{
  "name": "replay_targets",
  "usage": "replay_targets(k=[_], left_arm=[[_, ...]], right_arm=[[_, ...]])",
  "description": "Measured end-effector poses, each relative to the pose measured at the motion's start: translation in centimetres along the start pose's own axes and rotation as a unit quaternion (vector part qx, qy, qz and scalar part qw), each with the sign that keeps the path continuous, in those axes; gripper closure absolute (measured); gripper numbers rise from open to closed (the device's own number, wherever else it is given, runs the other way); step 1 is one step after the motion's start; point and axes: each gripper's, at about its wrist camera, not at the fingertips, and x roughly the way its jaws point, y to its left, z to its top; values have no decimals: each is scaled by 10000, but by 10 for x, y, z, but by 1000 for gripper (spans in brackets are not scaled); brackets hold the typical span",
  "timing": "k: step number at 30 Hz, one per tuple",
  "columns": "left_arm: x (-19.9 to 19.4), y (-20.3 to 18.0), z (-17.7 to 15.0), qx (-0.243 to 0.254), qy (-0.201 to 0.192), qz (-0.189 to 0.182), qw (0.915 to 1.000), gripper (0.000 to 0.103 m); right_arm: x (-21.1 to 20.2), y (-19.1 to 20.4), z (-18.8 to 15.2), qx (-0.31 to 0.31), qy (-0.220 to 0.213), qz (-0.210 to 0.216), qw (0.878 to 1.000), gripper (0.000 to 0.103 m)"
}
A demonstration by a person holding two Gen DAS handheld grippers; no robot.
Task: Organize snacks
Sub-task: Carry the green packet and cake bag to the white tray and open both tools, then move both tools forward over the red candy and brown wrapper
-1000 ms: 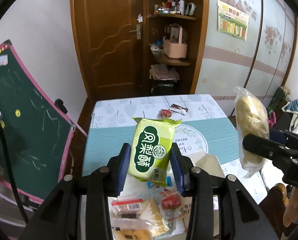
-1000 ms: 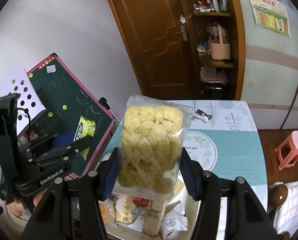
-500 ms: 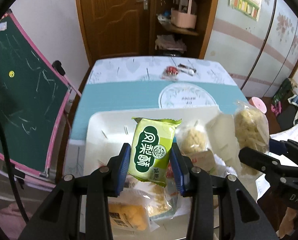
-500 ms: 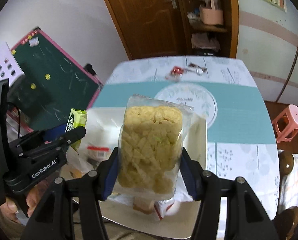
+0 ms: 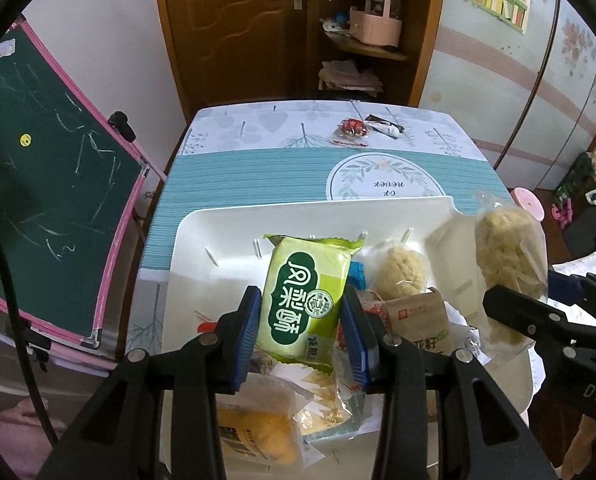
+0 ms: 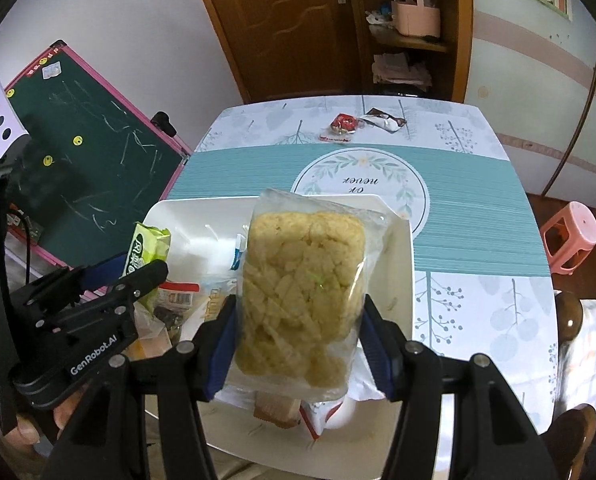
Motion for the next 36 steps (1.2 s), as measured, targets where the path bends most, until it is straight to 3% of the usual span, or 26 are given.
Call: replay_targets(k=[3,5,6,7,9,12,36], left_arm=[[2,1,1,-18,5,79,10000,60],[2,2,2,-87,-11,101,9999,30],[2,3,3,-124,-41,107,9999,10],[-1,4,3,-181,-131,106,9997,7],[-5,6,5,-207,-247,72,9995,7],[-6,5,6,-189,-292,113,9993,7],[-3,-7,2,-6,-171,201,9997,7]], right_arm=[[2,-1,2,-1,24,-11,10000,45],[3,0,2,-23,30,-41,10000,45],[4,1,2,-40,28,-53,10000,45],[4,1,2,-49,22,-57,10000,44],[4,2,2,-59,-3,-87,9999,35],[4,-1,3,0,-33,-103,9999,29],[10,-13,2,277,71,-13,9996,28]])
